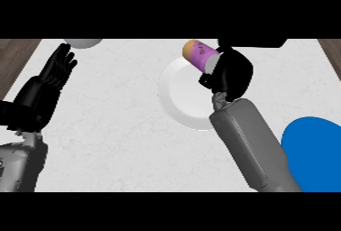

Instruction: Pick the can from the plate and place it in the plate

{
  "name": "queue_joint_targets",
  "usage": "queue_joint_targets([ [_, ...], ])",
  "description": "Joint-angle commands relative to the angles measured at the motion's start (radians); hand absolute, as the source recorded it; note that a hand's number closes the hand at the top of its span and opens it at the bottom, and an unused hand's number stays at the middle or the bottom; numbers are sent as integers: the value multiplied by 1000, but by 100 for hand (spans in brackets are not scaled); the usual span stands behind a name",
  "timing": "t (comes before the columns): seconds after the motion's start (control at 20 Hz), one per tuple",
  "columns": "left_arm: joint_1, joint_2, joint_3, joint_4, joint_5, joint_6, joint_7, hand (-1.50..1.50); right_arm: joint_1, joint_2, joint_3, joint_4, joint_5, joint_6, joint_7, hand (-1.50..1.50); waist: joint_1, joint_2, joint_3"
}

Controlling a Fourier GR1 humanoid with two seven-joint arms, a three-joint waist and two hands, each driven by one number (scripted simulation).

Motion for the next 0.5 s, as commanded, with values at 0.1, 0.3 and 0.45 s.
queue_joint_targets([
  [0.1, -15, -2, 5, 15, -15, -1, -4, 0, -111, 4, -111, 367, -61, -201, -99, 150, -6, 1, 0],
  [0.3, -35, 1, 3, 16, -4, -18, 2, 0, -170, 5, -127, 457, -157, -344, -50, 150, 12, 7, 1],
  [0.45, -17, -21, -12, 2, -6, -13, 0, 0, -234, 5, -126, 592, -226, -415, -64, -150, 32, 9, 1],
])
